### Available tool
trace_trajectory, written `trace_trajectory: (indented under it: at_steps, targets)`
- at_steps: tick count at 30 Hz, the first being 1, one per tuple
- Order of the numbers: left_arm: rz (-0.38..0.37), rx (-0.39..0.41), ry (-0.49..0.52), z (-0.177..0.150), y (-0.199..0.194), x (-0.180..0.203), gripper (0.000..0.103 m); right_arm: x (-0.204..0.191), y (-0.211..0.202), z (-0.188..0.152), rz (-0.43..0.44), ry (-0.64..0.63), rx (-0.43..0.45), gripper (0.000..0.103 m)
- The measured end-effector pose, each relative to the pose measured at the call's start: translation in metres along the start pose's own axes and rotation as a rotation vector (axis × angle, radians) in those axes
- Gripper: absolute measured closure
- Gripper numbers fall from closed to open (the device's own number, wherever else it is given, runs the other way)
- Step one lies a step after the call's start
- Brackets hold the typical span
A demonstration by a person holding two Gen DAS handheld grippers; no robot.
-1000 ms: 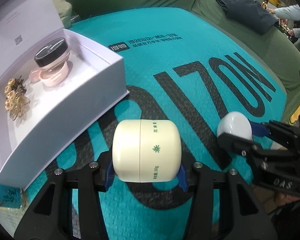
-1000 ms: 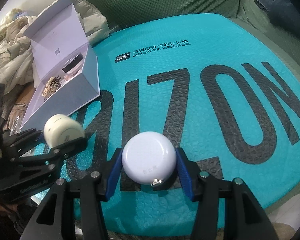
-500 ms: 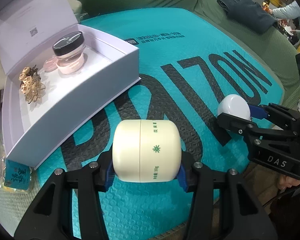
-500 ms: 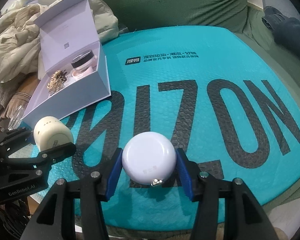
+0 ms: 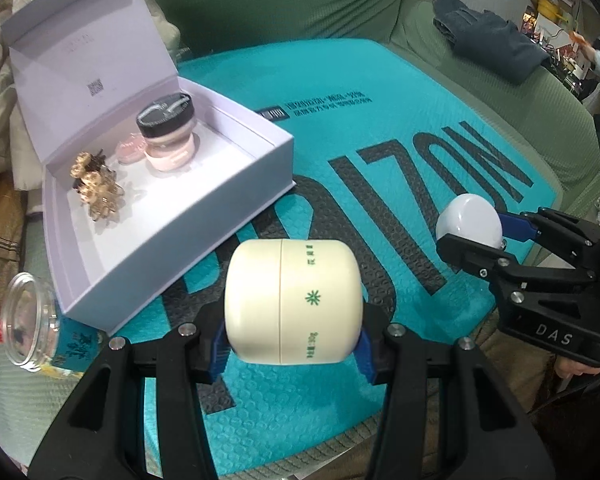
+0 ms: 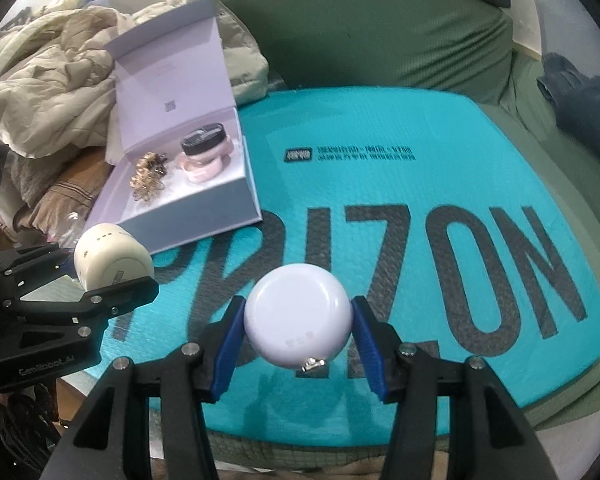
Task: Organize objects
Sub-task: 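Lift the cream jar and white case and carry both over the white box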
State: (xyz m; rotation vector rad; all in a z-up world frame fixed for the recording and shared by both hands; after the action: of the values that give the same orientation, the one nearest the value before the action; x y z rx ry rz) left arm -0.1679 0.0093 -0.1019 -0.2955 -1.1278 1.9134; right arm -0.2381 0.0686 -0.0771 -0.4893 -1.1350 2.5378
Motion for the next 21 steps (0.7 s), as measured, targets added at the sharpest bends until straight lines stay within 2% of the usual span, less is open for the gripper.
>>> trace_trajectory:
  at_steps: [13,21]
  targets:
    - [0.095,0.061,-0.041,0.005,-0.046,-0.029,0.055,-0.044,-0.024,0.019,0.067,-0.098,0.037,0.049]
    - [0.128,0.085,-0.075,0.002,-0.069,-0.049,0.055,-0.068,-0.032,0.024,0.099,-0.139,0.041,0.049]
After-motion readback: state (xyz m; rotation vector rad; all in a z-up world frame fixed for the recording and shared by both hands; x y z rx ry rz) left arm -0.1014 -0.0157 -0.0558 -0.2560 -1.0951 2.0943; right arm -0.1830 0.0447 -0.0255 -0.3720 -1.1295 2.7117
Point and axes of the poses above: each gripper's, at about its wrist camera, not at the fingertips, and y roughly the way its jaws point, x to its right, z to its top, the point moved 10 cm from there along y, roughly the way its jaws point
